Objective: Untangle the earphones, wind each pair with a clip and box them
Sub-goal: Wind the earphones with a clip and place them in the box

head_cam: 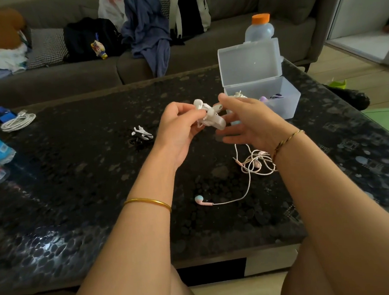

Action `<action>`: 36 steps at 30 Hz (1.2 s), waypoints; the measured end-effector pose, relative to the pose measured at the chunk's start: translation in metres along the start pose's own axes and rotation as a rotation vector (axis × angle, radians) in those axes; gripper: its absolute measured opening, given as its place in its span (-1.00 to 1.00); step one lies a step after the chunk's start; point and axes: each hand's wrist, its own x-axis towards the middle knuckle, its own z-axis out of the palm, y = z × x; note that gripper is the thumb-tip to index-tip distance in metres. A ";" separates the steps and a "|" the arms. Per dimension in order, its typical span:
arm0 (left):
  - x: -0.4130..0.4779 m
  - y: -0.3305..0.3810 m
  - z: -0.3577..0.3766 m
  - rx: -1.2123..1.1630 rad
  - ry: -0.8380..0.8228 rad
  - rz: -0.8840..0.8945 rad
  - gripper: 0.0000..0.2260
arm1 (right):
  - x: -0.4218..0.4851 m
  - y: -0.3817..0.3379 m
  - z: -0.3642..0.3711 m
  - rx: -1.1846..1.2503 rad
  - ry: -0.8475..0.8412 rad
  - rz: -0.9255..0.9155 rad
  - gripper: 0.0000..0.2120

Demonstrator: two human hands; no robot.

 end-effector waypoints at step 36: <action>0.133 -0.019 0.127 1.066 -0.082 0.227 -0.69 | 0.136 -0.008 -0.126 -1.136 0.515 -0.099 -0.71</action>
